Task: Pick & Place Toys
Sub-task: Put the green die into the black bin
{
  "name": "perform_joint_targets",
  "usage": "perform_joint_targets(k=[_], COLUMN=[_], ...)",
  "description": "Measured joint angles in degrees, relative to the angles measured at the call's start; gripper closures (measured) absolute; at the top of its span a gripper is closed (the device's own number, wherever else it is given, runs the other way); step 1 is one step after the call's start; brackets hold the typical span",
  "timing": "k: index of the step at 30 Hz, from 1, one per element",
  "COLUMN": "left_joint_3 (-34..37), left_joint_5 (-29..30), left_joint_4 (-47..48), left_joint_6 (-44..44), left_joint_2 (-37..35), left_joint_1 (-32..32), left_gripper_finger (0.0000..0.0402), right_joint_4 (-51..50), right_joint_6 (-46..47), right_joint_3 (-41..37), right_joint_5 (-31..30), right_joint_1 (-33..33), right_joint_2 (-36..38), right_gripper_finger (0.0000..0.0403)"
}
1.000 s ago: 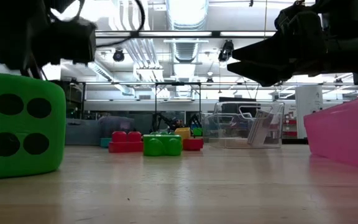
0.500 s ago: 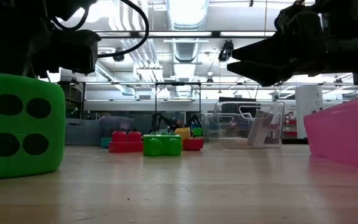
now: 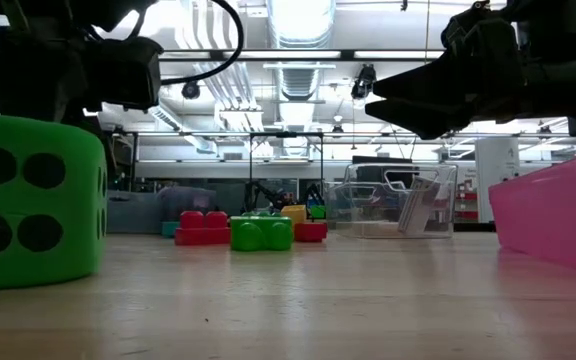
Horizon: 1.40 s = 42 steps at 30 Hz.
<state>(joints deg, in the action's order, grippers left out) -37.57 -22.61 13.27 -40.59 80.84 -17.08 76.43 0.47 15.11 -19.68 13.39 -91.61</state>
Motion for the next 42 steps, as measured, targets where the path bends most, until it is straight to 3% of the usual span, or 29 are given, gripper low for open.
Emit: perform_joint_targets(k=[12,19,30,42], left_joint_3=[0.2,1.18,13.53,22.46], left_joint_5=[2.67,9.9,12.37,12.61], left_joint_4=[-0.44,-1.69,-31.72,-44.84], left_joint_6=[4.98,14.59,24.15,25.3], left_joint_2=[-9.4,-16.64,-18.82,-18.87], left_joint_1=[1.69,2.67,5.93,19.08], left_gripper_finger=[0.0387,0.0393,0.04,0.04], right_joint_4=[-0.62,-0.66,-0.88,-1.55], right_joint_6=[0.0,0.0,0.0,0.0], right_joint_3=[0.0,0.0,0.0,0.0], right_joint_5=[0.0,0.0,0.0,-0.02], right_joint_1=[0.0,-0.01,-0.02,-0.02], right_joint_2=[0.0,0.0,0.0,0.0], right_gripper_finger=[0.0063,0.0063,0.0063,0.0063])
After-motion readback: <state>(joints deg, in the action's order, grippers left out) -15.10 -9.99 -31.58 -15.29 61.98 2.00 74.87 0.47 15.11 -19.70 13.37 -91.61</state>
